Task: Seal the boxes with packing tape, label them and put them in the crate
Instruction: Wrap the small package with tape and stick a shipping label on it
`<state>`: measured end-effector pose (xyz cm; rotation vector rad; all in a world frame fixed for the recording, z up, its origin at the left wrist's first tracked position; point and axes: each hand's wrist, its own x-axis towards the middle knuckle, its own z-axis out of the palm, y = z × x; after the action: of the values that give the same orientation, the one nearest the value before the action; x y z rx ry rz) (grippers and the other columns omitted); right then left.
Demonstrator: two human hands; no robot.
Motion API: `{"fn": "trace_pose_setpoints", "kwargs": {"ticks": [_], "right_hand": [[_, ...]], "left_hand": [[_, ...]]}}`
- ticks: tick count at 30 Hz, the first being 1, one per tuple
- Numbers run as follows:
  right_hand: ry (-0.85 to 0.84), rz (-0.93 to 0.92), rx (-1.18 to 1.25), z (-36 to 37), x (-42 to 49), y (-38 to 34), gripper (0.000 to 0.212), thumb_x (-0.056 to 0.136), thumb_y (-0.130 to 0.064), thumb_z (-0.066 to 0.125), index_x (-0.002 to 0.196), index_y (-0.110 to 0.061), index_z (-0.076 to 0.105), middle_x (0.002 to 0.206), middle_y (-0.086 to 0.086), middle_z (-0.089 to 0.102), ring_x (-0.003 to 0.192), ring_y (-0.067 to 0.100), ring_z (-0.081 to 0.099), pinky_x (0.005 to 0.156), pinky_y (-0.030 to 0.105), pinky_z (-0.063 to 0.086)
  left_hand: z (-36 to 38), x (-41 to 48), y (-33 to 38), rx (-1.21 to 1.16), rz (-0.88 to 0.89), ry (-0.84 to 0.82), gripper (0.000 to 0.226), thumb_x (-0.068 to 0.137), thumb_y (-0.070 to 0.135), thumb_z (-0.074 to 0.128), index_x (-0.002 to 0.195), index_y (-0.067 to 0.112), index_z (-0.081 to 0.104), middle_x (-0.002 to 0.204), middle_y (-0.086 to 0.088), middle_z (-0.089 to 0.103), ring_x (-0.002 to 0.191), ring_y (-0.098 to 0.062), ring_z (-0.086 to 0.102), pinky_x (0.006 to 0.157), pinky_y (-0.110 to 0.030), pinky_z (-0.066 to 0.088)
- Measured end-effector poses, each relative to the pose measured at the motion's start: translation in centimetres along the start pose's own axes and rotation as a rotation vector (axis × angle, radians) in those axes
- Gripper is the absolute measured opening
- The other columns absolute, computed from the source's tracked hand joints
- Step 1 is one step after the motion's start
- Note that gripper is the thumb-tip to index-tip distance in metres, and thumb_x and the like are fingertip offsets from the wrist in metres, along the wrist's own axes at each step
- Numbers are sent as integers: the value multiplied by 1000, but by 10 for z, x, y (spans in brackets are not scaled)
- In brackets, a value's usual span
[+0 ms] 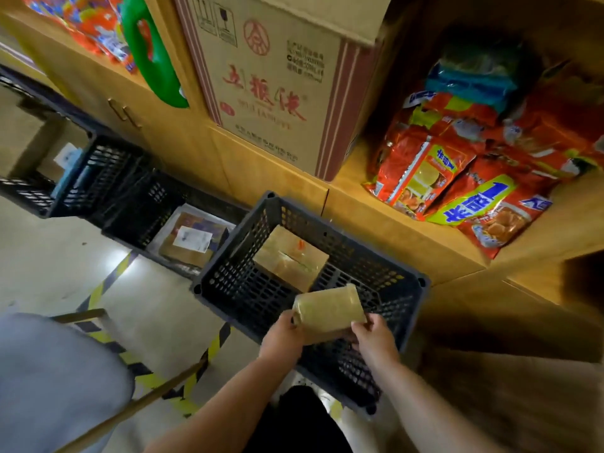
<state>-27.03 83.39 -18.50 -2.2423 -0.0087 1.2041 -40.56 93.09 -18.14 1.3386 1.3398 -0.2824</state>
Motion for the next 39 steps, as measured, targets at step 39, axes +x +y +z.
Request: {"fn": "trace_pose_setpoints", "kwargs": {"ticks": [39], "right_hand": [[-6, 93, 338, 85, 256, 38, 43, 99, -6, 43, 141, -11, 39, 139, -2, 43, 131, 21, 41, 101, 30, 35]], "left_hand": [[93, 252, -11, -763, -442, -178, 17, 100, 16, 44, 87, 12, 55, 82, -3, 57, 72, -15, 53, 70, -30, 46]]}}
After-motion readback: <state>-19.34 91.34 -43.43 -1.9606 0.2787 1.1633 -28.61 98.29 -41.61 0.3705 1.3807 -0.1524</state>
